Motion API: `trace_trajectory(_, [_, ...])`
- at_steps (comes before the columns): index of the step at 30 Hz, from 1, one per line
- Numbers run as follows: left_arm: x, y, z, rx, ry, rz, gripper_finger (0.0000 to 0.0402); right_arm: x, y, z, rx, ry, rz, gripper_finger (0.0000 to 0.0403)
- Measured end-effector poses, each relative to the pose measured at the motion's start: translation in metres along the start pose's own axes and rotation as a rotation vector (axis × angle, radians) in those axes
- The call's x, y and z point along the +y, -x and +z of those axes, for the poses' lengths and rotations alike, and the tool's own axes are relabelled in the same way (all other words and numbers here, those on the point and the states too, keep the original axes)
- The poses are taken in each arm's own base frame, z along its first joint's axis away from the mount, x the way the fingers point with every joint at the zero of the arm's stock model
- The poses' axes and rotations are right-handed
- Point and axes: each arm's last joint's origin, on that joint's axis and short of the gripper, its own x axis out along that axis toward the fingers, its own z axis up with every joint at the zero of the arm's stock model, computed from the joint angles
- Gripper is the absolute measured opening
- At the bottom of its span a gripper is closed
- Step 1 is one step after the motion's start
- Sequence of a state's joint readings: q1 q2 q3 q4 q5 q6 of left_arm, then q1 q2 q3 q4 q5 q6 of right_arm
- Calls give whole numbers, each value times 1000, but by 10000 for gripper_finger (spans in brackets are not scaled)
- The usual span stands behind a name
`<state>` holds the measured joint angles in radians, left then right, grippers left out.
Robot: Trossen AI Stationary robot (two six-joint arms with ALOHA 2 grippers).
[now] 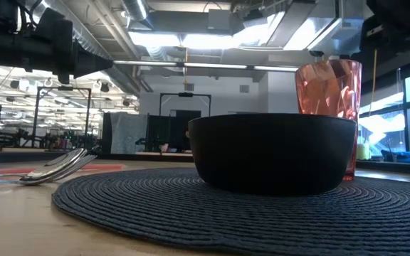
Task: Pick & Place Utensil
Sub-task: Put the orange straw into the orange glass on the black mat
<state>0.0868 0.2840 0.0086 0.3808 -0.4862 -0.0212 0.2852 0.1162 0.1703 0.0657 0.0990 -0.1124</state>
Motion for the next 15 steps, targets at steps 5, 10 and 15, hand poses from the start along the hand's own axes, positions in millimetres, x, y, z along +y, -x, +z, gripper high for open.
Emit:
trace_trajectory(5, [0, 0, -3, 25, -11, 0, 4, 0, 0, -13, 14, 1, -45, 3])
trace_trajectory(10, [0, 0, -6, 66, 114, -3, 2, 0, 0, -20, 24, -3, -91, 3])
trace_trajectory(15, [-7, -1, 2, 191, 190, -66, 3, -1, 0, -18, 12, 1, -93, 3])
